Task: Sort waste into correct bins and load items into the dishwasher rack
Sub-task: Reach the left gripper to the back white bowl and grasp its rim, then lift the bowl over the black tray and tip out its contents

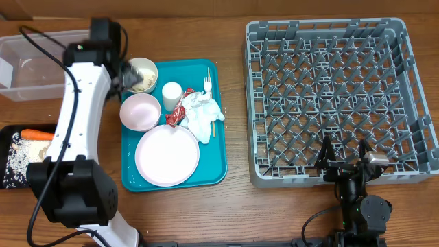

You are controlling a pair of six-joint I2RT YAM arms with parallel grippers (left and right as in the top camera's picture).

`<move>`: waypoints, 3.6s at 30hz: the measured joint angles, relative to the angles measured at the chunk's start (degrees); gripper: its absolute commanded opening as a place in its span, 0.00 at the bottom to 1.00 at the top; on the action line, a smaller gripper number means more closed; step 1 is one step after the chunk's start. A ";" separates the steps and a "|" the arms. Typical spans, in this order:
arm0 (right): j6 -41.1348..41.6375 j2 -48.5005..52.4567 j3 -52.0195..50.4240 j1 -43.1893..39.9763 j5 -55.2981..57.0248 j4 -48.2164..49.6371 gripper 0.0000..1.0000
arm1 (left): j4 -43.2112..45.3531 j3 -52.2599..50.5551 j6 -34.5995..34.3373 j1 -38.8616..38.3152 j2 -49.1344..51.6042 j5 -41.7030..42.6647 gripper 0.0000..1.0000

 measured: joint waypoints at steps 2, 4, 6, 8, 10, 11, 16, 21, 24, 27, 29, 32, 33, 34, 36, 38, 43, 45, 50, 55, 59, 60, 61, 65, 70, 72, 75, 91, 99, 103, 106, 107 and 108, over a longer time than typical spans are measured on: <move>0.02 0.00 0.00 0.00 0.00 0.00 1.00 | 3.39 1.36 3.43 -0.02 0.00 2.25 1.00; 0.02 0.00 0.00 0.00 0.02 0.02 1.00 | 5.97 1.53 7.10 -0.11 0.00 4.90 1.00; 0.00 0.00 0.00 0.00 0.00 0.00 1.00 | 7.34 1.53 9.44 -0.22 0.13 7.19 1.00; 0.02 0.00 0.00 0.00 0.02 0.02 1.00 | 8.52 1.53 10.36 -0.28 0.57 8.59 1.00; 0.02 0.00 0.00 0.00 0.02 0.00 1.00 | 9.79 1.53 10.60 -0.31 1.81 9.62 1.00; 0.02 0.00 0.00 0.02 0.02 0.02 1.00 | 10.49 1.55 10.62 -0.55 2.69 9.84 1.00; -0.02 0.00 0.00 0.00 0.02 0.02 1.00 | 14.71 1.62 11.28 -2.14 8.96 10.58 1.00; 0.00 0.00 0.00 0.00 0.02 0.00 1.00 | 19.45 1.62 13.42 -5.68 14.12 10.01 1.00; 0.00 0.00 0.00 0.00 0.02 0.00 1.00 | 20.85 1.62 13.40 -7.23 16.26 8.83 0.99; -0.02 0.00 0.00 0.00 0.00 0.02 1.00 | 21.31 1.62 13.42 -7.39 17.77 8.11 0.93; 0.00 0.00 0.00 0.00 0.00 0.00 1.00 | 21.44 1.62 13.44 -7.30 18.75 6.97 0.92; 0.00 0.00 0.00 0.00 0.02 0.02 1.00 | 21.62 1.62 13.44 -7.30 19.65 4.79 0.84; 0.02 0.00 0.00 0.00 0.02 0.02 1.00 | 21.86 1.62 13.46 -7.30 19.80 4.11 0.81; 0.02 0.00 0.00 0.00 0.02 0.00 1.00 | 22.21 1.62 13.60 -7.30 19.87 3.56 0.80; 0.02 0.00 0.00 0.00 0.00 0.04 1.00 | 22.82 1.62 13.81 -7.30 19.89 2.91 0.75; -0.02 0.00 0.00 0.00 0.02 0.02 1.00 | 23.21 1.62 13.92 -7.30 19.89 2.51 0.67; 0.02 0.00 0.00 0.02 0.02 0.00 1.00 | 23.19 1.62 14.45 -7.30 19.89 2.12 0.72; 0.02 0.00 0.00 0.00 0.00 -0.02 1.00 | 23.15 1.62 14.56 -7.30 19.89 2.10 0.71; 0.02 0.00 0.00 0.00 0.02 -0.02 1.00 | 23.12 1.62 14.67 -7.30 20.63 2.10 0.70; 0.00 0.00 0.00 0.02 0.02 -0.02 1.00 | 23.41 1.62 14.84 -7.30 22.12 2.10 0.56; 0.00 0.00 0.00 0.00 0.00 0.02 1.00 | 23.87 1.62 14.84 -7.30 22.21 2.08 0.43; -0.02 0.00 0.00 0.00 0.02 0.00 1.00 | 23.82 1.62 14.82 -7.30 22.21 2.05 0.40; -0.02 0.00 0.00 0.00 0.02 0.00 1.00 | 23.89 1.62 14.86 -7.30 22.21 2.03 0.37; 0.00 0.00 0.00 0.00 0.02 0.02 1.00 | 24.04 1.62 14.86 -7.30 22.23 1.90 0.28; 0.00 0.00 0.00 0.00 0.02 0.02 1.00 | 24.04 1.62 14.91 -7.30 22.23 1.84 0.23; 0.00 0.00 0.00 0.00 0.00 0.02 1.00 | 24.04 1.62 15.08 -7.30 22.23 1.73 0.18; 0.00 0.00 0.00 0.00 0.00 0.02 1.00 | 24.20 1.62 15.34 -7.32 22.23 1.75 0.06; -0.02 0.00 0.00 0.00 0.02 0.02 1.00 | 17.99 6.62 16.20 -7.30 22.27 1.38 0.04; -0.02 0.00 0.00 0.02 0.02 0.02 1.00 | 4.28 22.93 16.17 -7.30 22.58 5.42 0.04; 0.00 0.00 0.00 0.00 0.00 0.04 1.00 | -4.39 32.96 16.13 -7.30 22.60 8.94 0.04; 0.02 0.00 0.00 0.00 0.00 0.00 1.00 | -12.72 41.11 15.02 -7.30 22.60 10.75 0.04; 0.02 0.00 0.00 0.00 0.00 0.02 1.00 | -15.58 43.91 14.64 -7.23 22.60 11.21 0.04; 0.00 0.00 0.00 0.00 0.02 0.02 1.00 | -17.99 45.99 14.49 -7.08 22.60 11.39 0.04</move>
